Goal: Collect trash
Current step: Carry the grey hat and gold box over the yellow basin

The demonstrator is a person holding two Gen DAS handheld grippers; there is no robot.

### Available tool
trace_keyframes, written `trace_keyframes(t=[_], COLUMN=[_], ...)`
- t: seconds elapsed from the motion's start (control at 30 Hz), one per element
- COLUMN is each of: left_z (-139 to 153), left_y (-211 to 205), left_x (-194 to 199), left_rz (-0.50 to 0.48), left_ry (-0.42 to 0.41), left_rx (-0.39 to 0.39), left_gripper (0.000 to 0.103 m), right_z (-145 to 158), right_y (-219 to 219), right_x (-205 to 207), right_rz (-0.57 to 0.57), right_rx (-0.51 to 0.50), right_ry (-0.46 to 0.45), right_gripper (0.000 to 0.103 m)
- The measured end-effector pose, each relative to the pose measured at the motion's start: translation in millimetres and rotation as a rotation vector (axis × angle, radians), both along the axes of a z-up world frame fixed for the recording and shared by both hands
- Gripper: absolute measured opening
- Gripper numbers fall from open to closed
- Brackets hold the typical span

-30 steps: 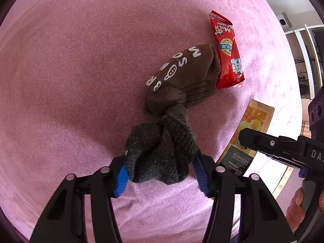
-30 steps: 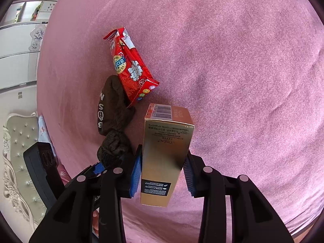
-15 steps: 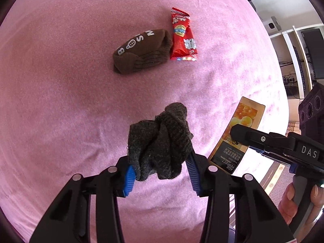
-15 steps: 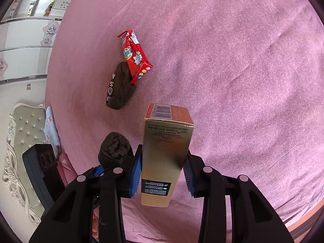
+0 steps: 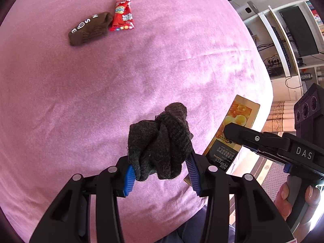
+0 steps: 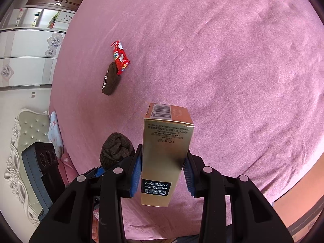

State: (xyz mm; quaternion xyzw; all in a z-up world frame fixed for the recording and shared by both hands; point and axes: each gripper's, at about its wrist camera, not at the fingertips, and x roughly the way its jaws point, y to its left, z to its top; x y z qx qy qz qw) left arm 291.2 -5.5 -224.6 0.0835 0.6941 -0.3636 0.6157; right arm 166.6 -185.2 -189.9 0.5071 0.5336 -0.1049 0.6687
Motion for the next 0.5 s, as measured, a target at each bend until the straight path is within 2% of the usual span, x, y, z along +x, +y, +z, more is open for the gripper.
trace_keyframes(t=[0.2,0.5], left_z=[16,33], left_y=[-36,-129], left_x=[-48,-149], left_rz=[-0.073,-0.209], left_ry=[-0.002,0.015], left_rx=[-0.017,-0.034], left_gripper=[0.044,0.044], right_z=[12,16], right_y=[-24,-104], right_x=[-53,-171], right_rz=[-0.062,-0.184], right_rx=[-0.030,-0.070], right_ry=[-0.020,-0.004], right_gripper=[0.036,0.036])
